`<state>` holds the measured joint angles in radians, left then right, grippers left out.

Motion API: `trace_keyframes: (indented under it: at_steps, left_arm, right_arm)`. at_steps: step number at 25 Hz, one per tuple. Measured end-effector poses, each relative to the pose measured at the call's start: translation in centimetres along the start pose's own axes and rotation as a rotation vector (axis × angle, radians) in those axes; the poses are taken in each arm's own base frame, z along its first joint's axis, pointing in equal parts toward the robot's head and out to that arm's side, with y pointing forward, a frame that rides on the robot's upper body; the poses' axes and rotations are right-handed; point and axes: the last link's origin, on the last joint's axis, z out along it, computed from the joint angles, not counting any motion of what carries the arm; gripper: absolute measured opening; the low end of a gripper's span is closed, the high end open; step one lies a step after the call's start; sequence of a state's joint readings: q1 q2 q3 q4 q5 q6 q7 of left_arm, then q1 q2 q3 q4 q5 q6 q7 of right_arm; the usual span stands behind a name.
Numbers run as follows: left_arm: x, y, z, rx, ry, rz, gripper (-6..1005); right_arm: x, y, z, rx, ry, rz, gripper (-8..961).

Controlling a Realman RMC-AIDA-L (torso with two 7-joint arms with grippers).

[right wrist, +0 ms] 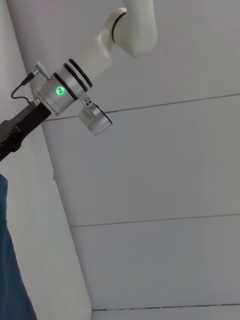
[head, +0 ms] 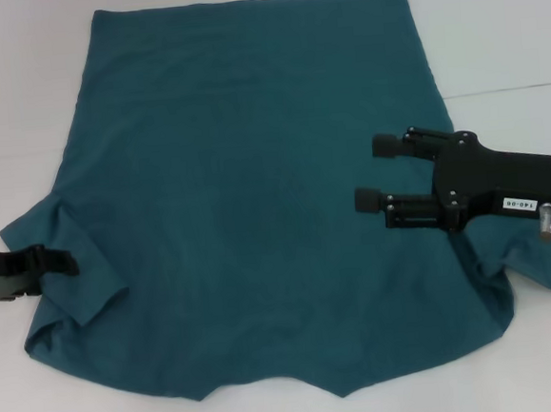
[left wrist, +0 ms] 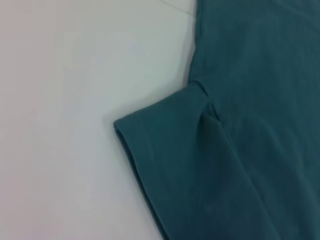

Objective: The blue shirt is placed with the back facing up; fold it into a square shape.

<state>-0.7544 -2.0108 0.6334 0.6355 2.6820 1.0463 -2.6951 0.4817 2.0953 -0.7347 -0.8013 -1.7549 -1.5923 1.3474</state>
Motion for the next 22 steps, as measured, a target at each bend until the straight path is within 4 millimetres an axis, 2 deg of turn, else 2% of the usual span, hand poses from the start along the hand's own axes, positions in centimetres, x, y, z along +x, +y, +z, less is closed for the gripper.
trace_keyframes:
  at_steps: [7,19,22]
  left_arm:
    - [0.1,0.6,0.0,-0.058,0.028,0.019,582]
    - [-0.1,1.1,0.3,-0.104,0.047,0.047,384]
    - [-0.2,1.2,0.5,-0.102,0.047,0.053,206]
  right_arm:
    - [0.2,0.0,0.0,-0.001,0.0,-0.001,882]
    - [0.4,0.1,0.2,-0.001,-0.017,-0.004,882]
    - [0.4,0.0,0.3,-0.001,-0.019,-0.005,882]
